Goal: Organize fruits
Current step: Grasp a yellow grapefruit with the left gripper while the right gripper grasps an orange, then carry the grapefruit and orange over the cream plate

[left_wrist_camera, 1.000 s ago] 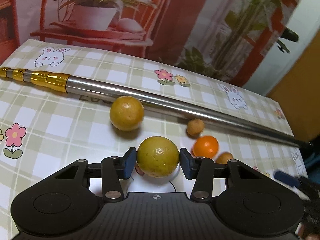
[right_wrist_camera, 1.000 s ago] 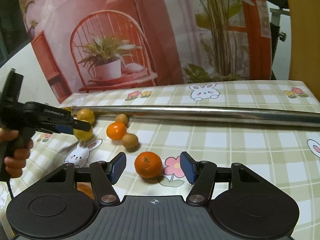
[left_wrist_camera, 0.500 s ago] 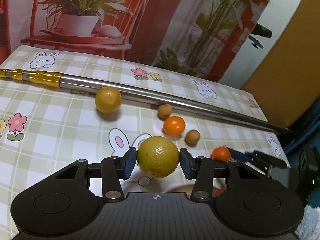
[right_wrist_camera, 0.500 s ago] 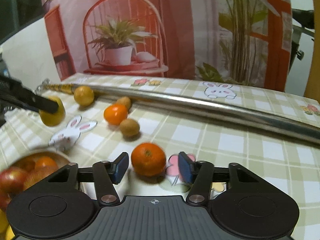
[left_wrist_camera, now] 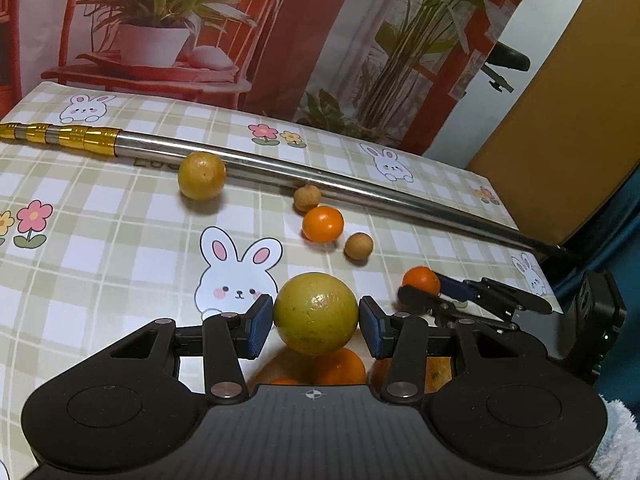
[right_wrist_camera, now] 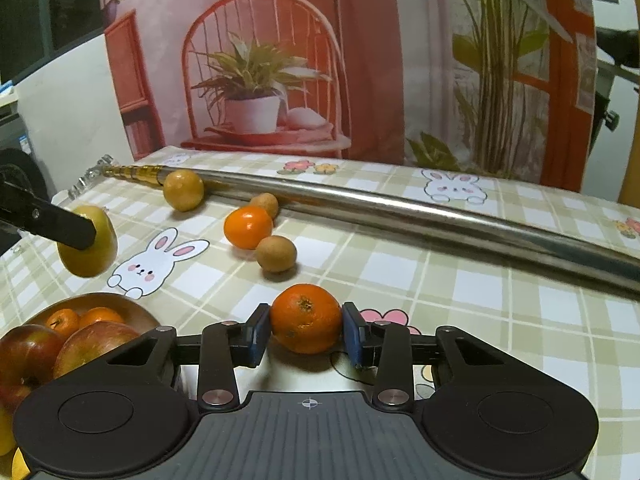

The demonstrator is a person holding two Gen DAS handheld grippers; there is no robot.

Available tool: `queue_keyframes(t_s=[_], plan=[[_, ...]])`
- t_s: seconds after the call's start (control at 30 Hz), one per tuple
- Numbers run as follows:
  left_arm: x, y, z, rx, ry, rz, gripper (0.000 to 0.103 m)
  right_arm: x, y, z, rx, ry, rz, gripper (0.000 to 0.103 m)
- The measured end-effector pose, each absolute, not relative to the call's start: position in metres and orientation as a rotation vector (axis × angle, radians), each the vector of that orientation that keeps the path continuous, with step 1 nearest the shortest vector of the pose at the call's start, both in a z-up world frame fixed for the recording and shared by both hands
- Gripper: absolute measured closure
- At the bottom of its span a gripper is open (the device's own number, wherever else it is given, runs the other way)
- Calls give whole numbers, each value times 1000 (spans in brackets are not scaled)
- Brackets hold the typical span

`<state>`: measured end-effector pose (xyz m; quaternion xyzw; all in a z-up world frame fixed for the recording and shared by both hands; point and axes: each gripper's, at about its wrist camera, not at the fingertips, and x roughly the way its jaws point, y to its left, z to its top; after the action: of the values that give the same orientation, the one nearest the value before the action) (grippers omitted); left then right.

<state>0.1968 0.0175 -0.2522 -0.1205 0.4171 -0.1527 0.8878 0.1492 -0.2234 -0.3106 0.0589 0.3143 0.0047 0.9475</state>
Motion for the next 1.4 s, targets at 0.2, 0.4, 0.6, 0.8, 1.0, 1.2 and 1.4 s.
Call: queue_keyframes(t_s=[0.2, 0.4, 0.6, 0.8, 1.0, 1.2, 1.4], plan=[[179, 16, -242, -239, 847, -318, 53, 135, -233, -306, 187, 558, -20, 68], [155, 8, -229, -222, 830, -351, 53, 132, -237, -305, 200, 551, -28, 68], [129, -2, -227, -201, 838, -395, 53, 108, -224, -293, 236, 557, -28, 68], [106, -15, -232, -196, 875, -458, 53, 65, -206, -266, 275, 483, -7, 68], [96, -28, -248, -157, 934, -486, 53, 35, -195, -248, 284, 453, -6, 68], [94, -37, -258, -84, 965, -474, 53, 18, -186, -238, 270, 443, 4, 68], [93, -49, -266, -19, 992, -480, 53, 11, -180, -235, 270, 454, 11, 68]])
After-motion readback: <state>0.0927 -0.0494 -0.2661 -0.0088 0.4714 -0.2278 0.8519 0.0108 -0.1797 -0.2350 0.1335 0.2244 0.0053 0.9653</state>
